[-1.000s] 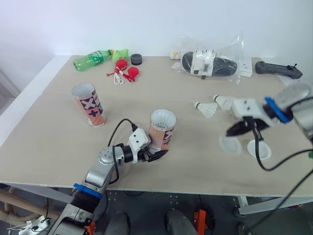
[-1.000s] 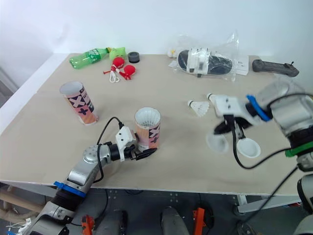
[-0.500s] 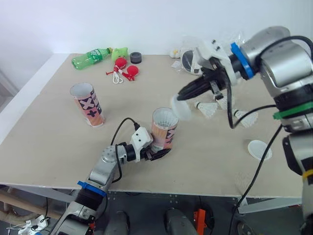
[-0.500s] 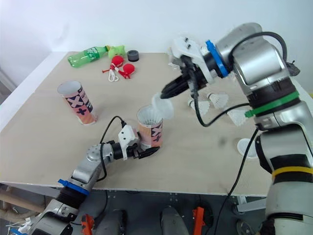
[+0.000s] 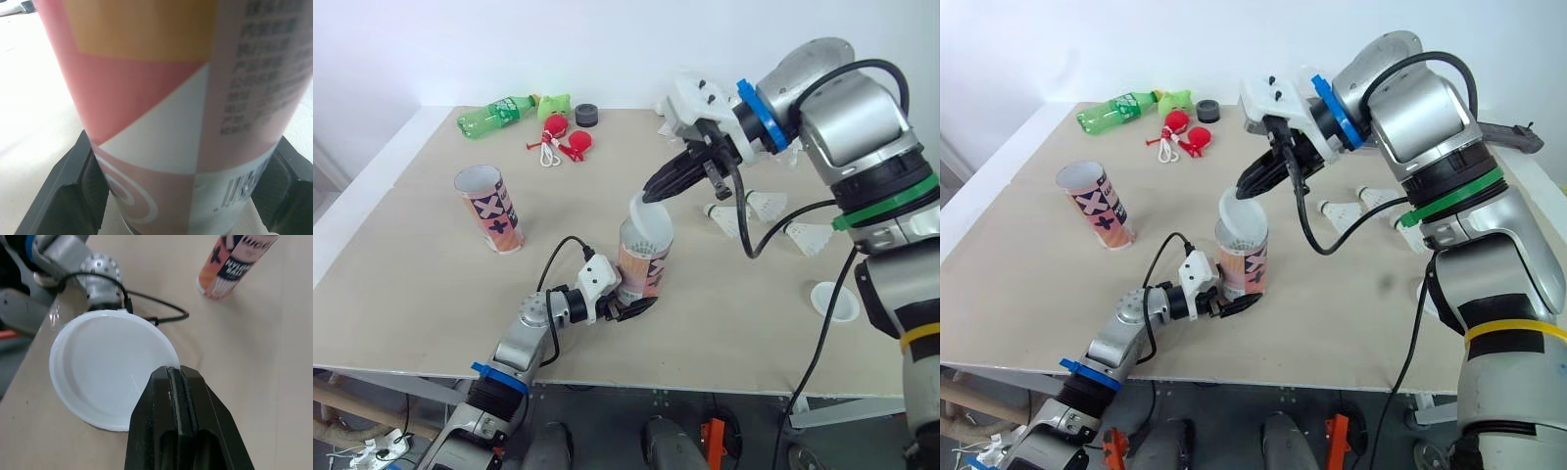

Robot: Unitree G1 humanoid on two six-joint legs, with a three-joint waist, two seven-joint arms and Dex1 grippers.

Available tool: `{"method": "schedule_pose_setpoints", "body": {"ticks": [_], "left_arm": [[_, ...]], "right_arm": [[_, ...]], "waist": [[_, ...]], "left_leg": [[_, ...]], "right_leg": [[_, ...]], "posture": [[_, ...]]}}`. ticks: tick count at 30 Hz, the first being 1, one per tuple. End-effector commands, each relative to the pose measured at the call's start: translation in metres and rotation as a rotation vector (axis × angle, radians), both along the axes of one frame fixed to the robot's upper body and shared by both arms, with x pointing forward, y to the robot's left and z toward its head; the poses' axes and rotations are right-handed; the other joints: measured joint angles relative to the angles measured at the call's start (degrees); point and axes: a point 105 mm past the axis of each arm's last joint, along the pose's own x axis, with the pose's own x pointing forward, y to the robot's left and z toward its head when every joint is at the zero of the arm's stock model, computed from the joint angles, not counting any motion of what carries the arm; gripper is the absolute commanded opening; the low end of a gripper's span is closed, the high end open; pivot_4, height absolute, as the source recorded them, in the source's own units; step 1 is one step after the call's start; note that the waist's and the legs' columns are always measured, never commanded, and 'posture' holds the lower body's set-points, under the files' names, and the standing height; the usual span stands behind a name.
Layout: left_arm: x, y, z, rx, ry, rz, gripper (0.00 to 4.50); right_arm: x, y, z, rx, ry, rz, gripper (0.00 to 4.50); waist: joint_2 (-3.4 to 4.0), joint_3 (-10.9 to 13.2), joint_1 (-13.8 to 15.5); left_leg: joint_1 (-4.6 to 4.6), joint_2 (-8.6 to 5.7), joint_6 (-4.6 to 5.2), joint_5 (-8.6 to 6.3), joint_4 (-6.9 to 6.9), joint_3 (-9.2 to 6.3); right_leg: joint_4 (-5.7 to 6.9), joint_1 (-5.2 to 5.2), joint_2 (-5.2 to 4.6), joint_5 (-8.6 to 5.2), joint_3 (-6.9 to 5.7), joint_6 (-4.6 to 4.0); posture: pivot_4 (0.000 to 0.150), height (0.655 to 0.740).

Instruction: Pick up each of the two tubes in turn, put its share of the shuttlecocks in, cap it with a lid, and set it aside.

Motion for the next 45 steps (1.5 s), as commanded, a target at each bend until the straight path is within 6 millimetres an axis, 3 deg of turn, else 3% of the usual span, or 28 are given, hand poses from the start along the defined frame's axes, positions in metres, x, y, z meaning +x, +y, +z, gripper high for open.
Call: {"method": "schedule_pose_setpoints", "body": {"ticks": [1, 23, 33, 36, 44, 45], "left_arm": [[-0.003, 0.0, -0.018, 0.036, 0.056, 0.008, 3.4], [-0.003, 0.001, -0.017, 0.039, 0.056, 0.007, 3.4], [-0.002, 0.001, -0.017, 0.039, 0.053, 0.006, 3.4], [-0.003, 0.001, -0.016, 0.039, 0.052, 0.004, 3.4], [-0.003, 0.001, -0.016, 0.039, 0.051, 0.0, 3.4], [-0.003, 0.001, -0.016, 0.039, 0.051, 0.0, 3.4]], "right_arm": [[-0.006, 0.002, 0.003, -0.029, -0.015, 0.056, 0.03], [0.002, -0.007, -0.023, -0.13, -0.056, 0.066, 0.03], [0.003, -0.006, -0.024, -0.137, -0.079, 0.074, 0.03], [0.004, -0.005, -0.022, -0.129, -0.089, 0.075, 0.96], [0.007, 0.002, -0.008, -0.085, -0.124, 0.071, 4.45], [0.007, 0.002, -0.002, -0.071, -0.131, 0.068, 4.45]], "waist": [[0.0, 0.0, 0.0], [0.0, 0.0, 0.0], [0.0, 0.0, 0.0], [0.0, 0.0, 0.0], [-0.01, -0.01, 0.01], [-0.01, 0.0, 0.01]], "left_leg": [[0.0, 0.0, 0.0, 0.0, -0.01, 0.0], [0.04, 0.0, 0.0, 0.0, -0.1, -0.01], [0.05, 0.0, 0.0, 0.0, -0.11, -0.01], [0.06, 0.0, 0.0, 0.0, -0.12, -0.01], [0.06, 0.0, 0.0, 0.0, -0.15, -0.01], [0.06, 0.0, 0.0, 0.0, -0.15, -0.01]], "right_leg": [[0.0, -0.01, 0.0, 0.0, 0.0, 0.0], [0.0, -0.01, 0.0, -0.03, -0.01, -0.03], [0.0, -0.01, 0.0, -0.04, -0.01, -0.04], [0.0, 0.0, 0.0, -0.04, -0.01, -0.04], [0.0, 0.0, 0.0, -0.05, -0.02, -0.05], [0.0, 0.0, 0.0, -0.05, -0.02, -0.05]], "posture": [[0.15, 0.74], [0.15, 0.74], [0.15, 0.74], [0.15, 0.74], [0.15, 0.74], [0.15, 0.74]]}}
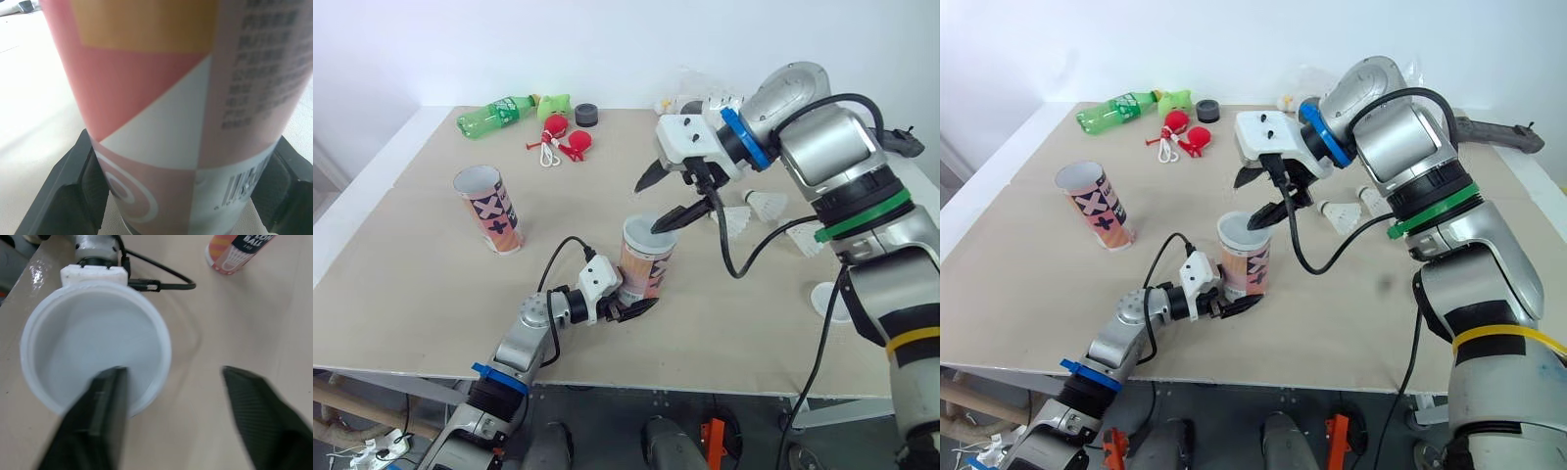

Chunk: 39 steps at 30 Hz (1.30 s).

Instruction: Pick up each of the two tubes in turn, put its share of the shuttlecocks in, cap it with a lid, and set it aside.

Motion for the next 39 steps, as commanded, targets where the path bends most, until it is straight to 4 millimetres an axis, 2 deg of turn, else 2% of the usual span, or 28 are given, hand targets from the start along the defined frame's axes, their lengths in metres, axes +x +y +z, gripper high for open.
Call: {"method": "schedule_pose_setpoints", "body": {"ticks": [1, 2, 5, 7, 8, 11, 12, 15, 24, 33, 39], "left_arm": [[-0.003, 0.001, -0.016, 0.037, 0.053, 0.001, 3.4], [-0.003, 0.001, -0.016, 0.038, 0.054, 0.001, 3.4], [-0.004, 0.001, -0.016, 0.039, 0.054, 0.0, 3.4], [-0.004, 0.001, -0.016, 0.039, 0.054, 0.0, 3.4], [-0.004, 0.001, -0.016, 0.039, 0.054, 0.0, 3.4], [-0.004, 0.001, -0.016, 0.039, 0.054, 0.002, 3.4], [-0.004, 0.001, -0.016, 0.038, 0.054, 0.002, 3.4], [-0.004, 0.001, -0.016, 0.037, 0.055, 0.002, 3.4], [-0.004, 0.0, -0.017, 0.036, 0.059, 0.004, 3.4], [-0.005, 0.0, -0.017, 0.032, 0.064, 0.006, 3.4], [-0.004, -0.001, -0.018, 0.029, 0.064, 0.006, 3.4]], "right_arm": [[-0.004, 0.004, 0.023, 0.03, -0.028, 0.032, 4.45], [-0.006, 0.006, 0.029, 0.056, -0.028, 0.04, 4.45], [-0.014, 0.008, 0.039, 0.093, -0.009, 0.07, 3.54], [-0.023, 0.008, 0.04, 0.099, 0.019, 0.098, 2.66], [-0.027, 0.009, 0.039, 0.098, 0.032, 0.113, 2.08], [-0.038, 0.008, 0.03, 0.074, 0.074, 0.15, 0.71], [-0.039, 0.007, 0.027, 0.065, 0.084, 0.154, 0.1], [-0.04, 0.006, 0.011, 0.023, 0.116, 0.152, 0.1], [-0.036, 0.009, -0.017, -0.044, 0.139, 0.151, 0.1], [-0.03, 0.007, -0.042, -0.116, 0.136, 0.127, 0.1], [-0.028, 0.006, -0.049, -0.143, 0.129, 0.109, 0.1]], "waist": [[0.0, 0.0, -0.04], [0.0, 0.0, -0.06], [0.0, 0.01, -0.04], [-0.01, 0.02, 0.09], [-0.01, 0.02, 0.08], [-0.01, 0.02, -0.01], [-0.02, 0.02, -0.04], [-0.02, 0.02, -0.07], [-0.02, 0.01, -0.01], [-0.11, -0.09, -0.05], [-0.24, -0.23, -0.06]], "left_leg": [[0.0, 0.0, 0.0, 0.0, 0.0, 0.0], [0.0, 0.0, 0.0, 0.0, -0.01, 0.0], [-0.04, 0.0, 0.0, 0.0, -0.03, 0.0], [-0.06, 0.0, 0.0, 0.0, -0.05, 0.0], [-0.08, 0.0, 0.0, 0.0, -0.07, -0.02], [-0.06, 0.0, -0.01, -0.01, -0.14, -0.01], [-0.06, 0.0, -0.01, -0.01, -0.17, -0.01], [-0.04, 0.0, -0.01, 0.0, -0.2, -0.01], [-0.07, 0.0, -0.01, 0.0, -0.2, -0.01], [0.03, 0.01, -0.01, 0.0, -0.19, -0.01], [0.19, 0.01, -0.01, 0.0, -0.19, -0.02]], "right_leg": [[0.0, 0.0, 0.0, 0.0, 0.0, 0.0], [0.0, -0.01, 0.0, 0.0, 0.0, 0.0], [0.0, -0.07, 0.0, 0.0, 0.0, -0.01], [0.0, -0.08, 0.0, -0.02, 0.01, -0.01], [-0.01, -0.08, 0.0, -0.06, -0.01, -0.01], [-0.05, -0.09, 0.0, -0.07, 0.0, -0.03], [-0.05, -0.12, 0.0, -0.08, 0.0, -0.05], [-0.05, -0.14, 0.0, -0.09, 0.0, -0.06], [-0.05, -0.16, 0.0, -0.08, -0.02, -0.06], [-0.04, -0.07, 0.0, -0.07, -0.02, -0.07], [-0.04, 0.11, 0.01, -0.07, -0.02, -0.07]], "posture": [[0.15, 0.74], [0.15, 0.74], [0.15, 0.74], [0.15, 0.74], [0.15, 0.74], [0.15, 0.74], [0.15, 0.74], [0.15, 0.74], [0.15, 0.74], [0.15, 0.74], [0.15, 0.74]]}}
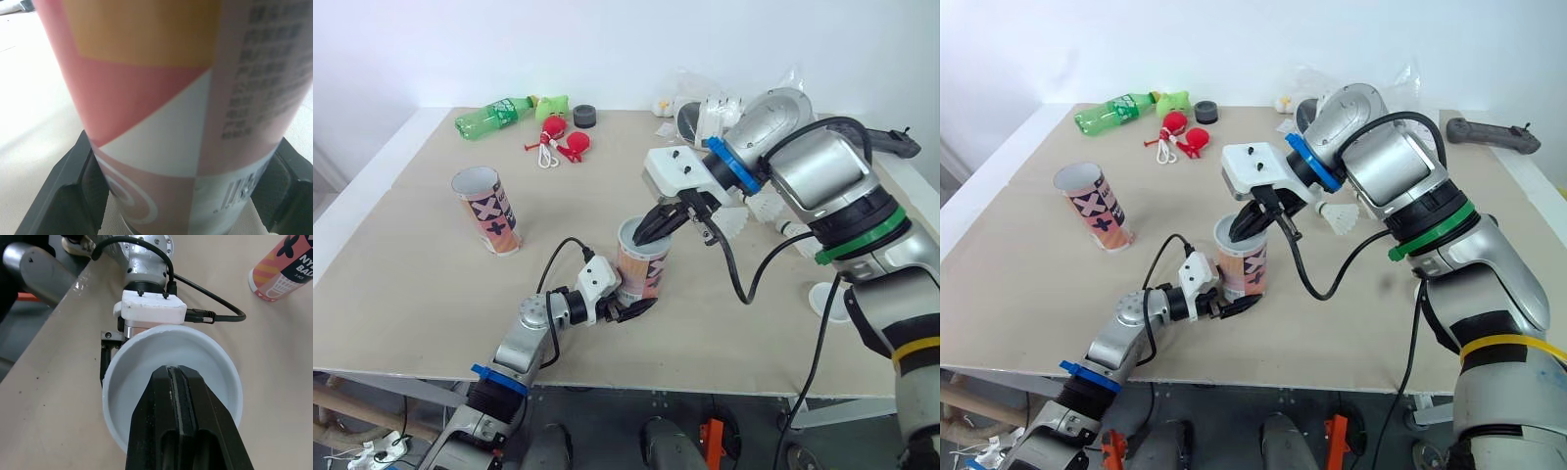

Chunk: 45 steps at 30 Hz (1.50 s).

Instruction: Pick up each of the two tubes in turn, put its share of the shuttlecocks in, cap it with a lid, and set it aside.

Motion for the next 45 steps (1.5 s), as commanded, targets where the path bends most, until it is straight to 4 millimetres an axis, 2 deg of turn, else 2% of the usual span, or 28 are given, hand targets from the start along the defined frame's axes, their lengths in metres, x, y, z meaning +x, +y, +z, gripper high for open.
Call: {"method": "schedule_pose_setpoints", "body": {"ticks": [1, 3, 6, 9, 12, 16, 17, 19, 20, 21, 24, 28, 32, 38, 45], "left_arm": [[-0.004, -0.001, -0.015, 0.031, 0.05, -0.004, 3.4], [-0.004, -0.001, -0.015, 0.03, 0.049, -0.004, 3.4], [-0.004, -0.001, -0.014, 0.032, 0.036, 0.006, 3.4], [-0.003, 0.002, -0.014, 0.024, 0.041, 0.021, 3.4], [-0.003, 0.004, -0.012, 0.005, 0.035, 0.029, 3.4], [-0.002, 0.007, -0.009, -0.016, 0.04, 0.026, 3.4], [-0.002, 0.008, -0.009, -0.014, 0.041, 0.021, 3.4], [-0.002, 0.01, -0.009, -0.017, 0.043, 0.019, 4.16], [-0.002, 0.011, -0.009, -0.019, 0.045, 0.018, 4.32], [-0.002, 0.012, -0.009, -0.02, 0.045, 0.017, 4.46], [-0.002, 0.015, -0.009, -0.013, 0.043, 0.016, 4.46], [-0.004, 0.019, -0.012, -0.007, 0.048, 0.016, 4.46], [-0.006, 0.025, -0.013, -0.003, 0.051, 0.018, 4.46], [-0.009, 0.034, -0.014, 0.02, 0.053, 0.016, 4.46], [-0.015, 0.059, -0.019, 0.073, 0.063, 0.042, 4.46]], "right_arm": [[0.0, -0.007, -0.025, -0.101, 0.05, -0.011, 0.1], [-0.001, -0.004, -0.016, -0.042, 0.061, -0.018, 0.1], [-0.005, 0.0, 0.018, 0.151, 0.085, -0.009, 0.1], [-0.014, -0.011, 0.04, 0.285, 0.131, -0.032, 0.1], [-0.021, -0.018, 0.058, 0.472, 0.174, -0.075, 0.88], [-0.025, -0.042, 0.063, 0.677, 0.254, -0.199, 2.73], [-0.024, -0.05, 0.058, 0.696, 0.251, -0.235, 3.17], [-0.024, -0.063, 0.048, 0.738, 0.245, -0.313, 4.35], [-0.024, -0.068, 0.045, 0.763, 0.25, -0.342, 4.5], [-0.025, -0.072, 0.043, 0.787, 0.254, -0.364, 4.5], [-0.025, -0.091, 0.023, 0.839, 0.223, -0.484, 4.5], [-0.039, -0.103, -0.026, 0.82, 0.225, -0.616, 4.5], [-0.051, -0.093, -0.062, 0.823, 0.241, -0.667, 4.5], [-0.049, -0.073, -0.105, 0.831, 0.229, -0.691, 4.5], [-0.037, -0.053, -0.125, 0.873, 0.212, -0.703, 4.5]], "waist": [[-0.06, -0.06, -0.01], [-0.11, -0.09, -0.02], [-0.16, -0.08, -0.02], [-0.17, -0.04, 0.12], [-0.19, -0.03, 0.24], [-0.22, -0.02, 0.23], [-0.23, -0.01, 0.22], [-0.23, 0.0, 0.19], [-0.27, 0.01, 0.2], [-0.27, 0.02, 0.1], [-0.27, 0.03, 0.04], [-0.29, 0.04, 0.05], [-0.25, 0.01, -0.26], [-0.32, -0.02, -0.33], [-0.41, 0.01, -0.41]], "left_leg": [[0.02, 0.0, 0.0, 0.0, 0.0, 0.0], [0.06, 0.0, 0.0, 0.0, 0.0, 0.0], [0.04, 0.0, 0.0, 0.0, 0.01, 0.0], [-0.13, 0.0, 0.0, 0.0, 0.01, -0.01], [-0.25, 0.0, -0.01, -0.01, -0.02, -0.08], [-0.24, 0.0, 0.0, -0.03, -0.1, -0.15], [-0.24, 0.0, 0.0, -0.03, -0.1, -0.14], [-0.25, -0.01, 0.0, -0.02, -0.11, -0.11], [-0.24, -0.01, 0.0, -0.02, -0.11, -0.12], [-0.24, 0.0, 0.0, -0.02, -0.11, -0.14], [-0.2, 0.0, 0.0, -0.02, -0.12, -0.06], [-0.2, 0.0, 0.0, -0.03, -0.15, -0.09], [-0.16, 0.01, 0.01, -0.03, -0.18, -0.01], [-0.09, 0.04, -0.04, 0.01, -0.13, -0.04], [-0.09, 0.05, -0.05, 0.01, -0.18, -0.04]], "right_leg": [[0.0, 0.02, 0.0, 0.0, 0.0, 0.0], [0.0, 0.06, 0.0, 0.0, 0.0, 0.0], [0.0, 0.06, 0.0, 0.0, 0.0, -0.01], [0.0, -0.09, 0.0, 0.0, 0.0, -0.01], [-0.06, -0.13, -0.01, -0.03, -0.07, -0.02], [-0.12, -0.11, -0.01, -0.07, -0.14, -0.08], [-0.13, -0.12, -0.01, -0.08, -0.14, -0.07], [-0.13, -0.13, -0.01, -0.08, -0.11, -0.06], [-0.13, -0.12, -0.01, -0.08, -0.11, -0.06], [-0.14, -0.1, -0.01, -0.08, -0.14, -0.05], [-0.11, -0.15, 0.0, -0.08, -0.06, -0.05], [-0.17, -0.1, 0.01, -0.11, -0.07, -0.04], [-0.17, -0.14, 0.03, -0.11, 0.01, -0.04], [-0.17, -0.07, 0.1, -0.01, 0.04, -0.03], [-0.19, -0.07, 0.12, -0.04, 0.05, -0.07]], "posture": [[0.15, 0.74], [0.15, 0.74], [0.15, 0.74], [0.15, 0.74], [0.15, 0.74], [0.15, 0.74], [0.15, 0.74], [0.15, 0.74], [0.15, 0.74], [0.15, 0.74], [0.15, 0.74], [0.15, 0.74], [0.15, 0.74], [0.15, 0.74], [0.15, 0.74]]}}
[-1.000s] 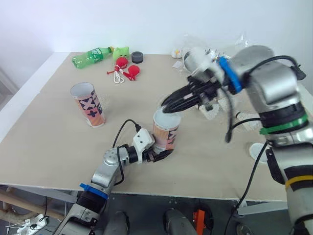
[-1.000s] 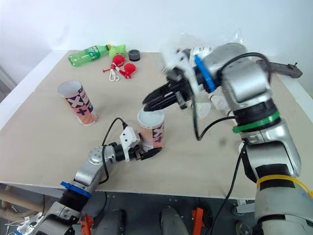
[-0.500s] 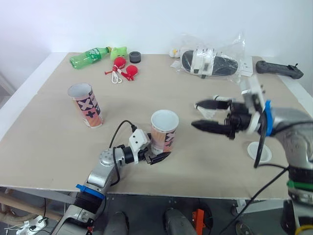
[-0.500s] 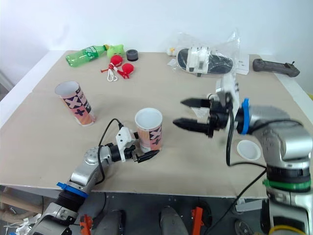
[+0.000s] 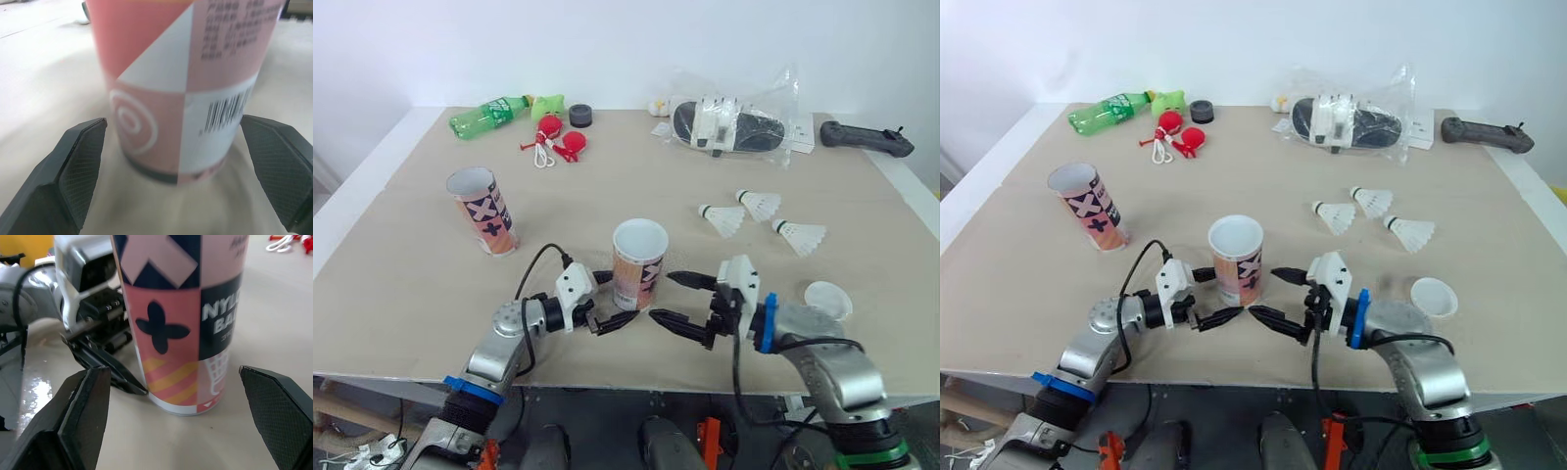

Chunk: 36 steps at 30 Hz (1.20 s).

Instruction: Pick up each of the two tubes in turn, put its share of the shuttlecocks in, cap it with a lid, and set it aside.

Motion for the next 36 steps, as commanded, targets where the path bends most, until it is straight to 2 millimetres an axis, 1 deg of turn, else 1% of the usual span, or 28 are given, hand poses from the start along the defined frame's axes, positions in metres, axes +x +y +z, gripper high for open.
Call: {"method": "schedule_pose_setpoints", "body": {"ticks": [1, 7, 10, 15, 18, 21, 24, 28, 33, 36], "left_arm": [[-0.005, 0.023, -0.017, 0.052, 0.058, 0.044, 4.46], [-0.01, 0.038, -0.021, 0.09, 0.069, 0.05, 4.46], [-0.011, 0.042, -0.021, 0.095, 0.073, 0.053, 4.46], [-0.014, 0.045, -0.022, 0.099, 0.082, 0.054, 4.46], [-0.016, 0.048, -0.022, 0.101, 0.088, 0.059, 4.46], [-0.017, 0.052, -0.023, 0.102, 0.093, 0.067, 4.46], [-0.018, 0.055, -0.024, 0.106, 0.097, 0.075, 4.46], [-0.019, 0.057, -0.024, 0.107, 0.1, 0.081, 4.46], [-0.02, 0.056, -0.023, 0.102, 0.101, 0.083, 4.46], [-0.021, 0.056, -0.022, 0.099, 0.1, 0.085, 4.46]], "right_arm": [[0.005, 0.008, 0.0, 0.013, -0.05, -0.012, 4.5], [0.01, 0.023, -0.017, 0.027, -0.046, -0.024, 4.5], [0.014, 0.028, -0.019, 0.039, -0.059, -0.036, 4.5], [0.027, 0.036, -0.023, 0.037, -0.088, -0.056, 4.5], [0.036, 0.042, -0.021, 0.056, -0.098, -0.066, 4.5], [0.04, 0.049, -0.021, 0.068, -0.103, -0.061, 4.5], [0.044, 0.057, -0.02, 0.082, -0.11, -0.052, 4.5], [0.054, 0.07, -0.015, 0.114, -0.127, -0.064, 4.5], [0.063, 0.079, -0.013, 0.124, -0.142, -0.075, 4.5], [0.063, 0.079, -0.013, 0.129, -0.147, -0.076, 4.5]], "waist": [[-0.01, 0.0, -0.08], [-0.01, 0.0, -0.1], [-0.01, 0.0, -0.1], [-0.01, 0.0, -0.25], [0.0, 0.0, -0.32], [0.0, 0.0, -0.35], [0.0, 0.0, -0.42], [0.0, 0.0, -0.66], [0.0, 0.0, -0.69], [0.0, 0.0, -0.69]], "left_leg": [[0.01, 0.02, 0.0, 0.0, -0.02, 0.0], [0.04, 0.06, 0.0, 0.0, -0.06, -0.01], [0.04, 0.05, 0.0, 0.0, -0.06, 0.0], [0.07, 0.07, 0.0, 0.0, -0.06, 0.0], [0.06, 0.07, 0.0, 0.0, -0.07, 0.0], [0.06, 0.09, 0.0, -0.01, -0.09, 0.0], [0.07, 0.11, 0.0, -0.01, -0.11, 0.0], [0.08, 0.11, 0.0, -0.01, -0.1, 0.02], [0.08, 0.16, 0.0, -0.01, -0.11, 0.01], [0.06, 0.16, 0.0, -0.01, -0.11, 0.01]], "right_leg": [[0.0, 0.0, 0.02, -0.01, 0.0, -0.01], [0.01, 0.0, 0.04, -0.04, -0.02, -0.07], [0.01, 0.01, 0.03, -0.04, -0.01, -0.07], [0.02, 0.0, 0.05, -0.03, -0.02, -0.09], [0.01, 0.0, 0.05, -0.03, -0.01, -0.09], [0.01, 0.0, 0.06, -0.05, -0.02, -0.11], [0.02, -0.01, 0.08, -0.06, -0.02, -0.13], [0.02, -0.01, 0.08, -0.04, -0.02, -0.14], [0.03, -0.02, 0.13, -0.03, -0.03, -0.17], [0.03, -0.02, 0.12, -0.05, -0.03, -0.17]], "posture": [[0.15, 0.74], [0.15, 0.74], [0.15, 0.74], [0.15, 0.74], [0.15, 0.74], [0.15, 0.74], [0.15, 0.74], [0.15, 0.74], [0.15, 0.74], [0.15, 0.74]]}}
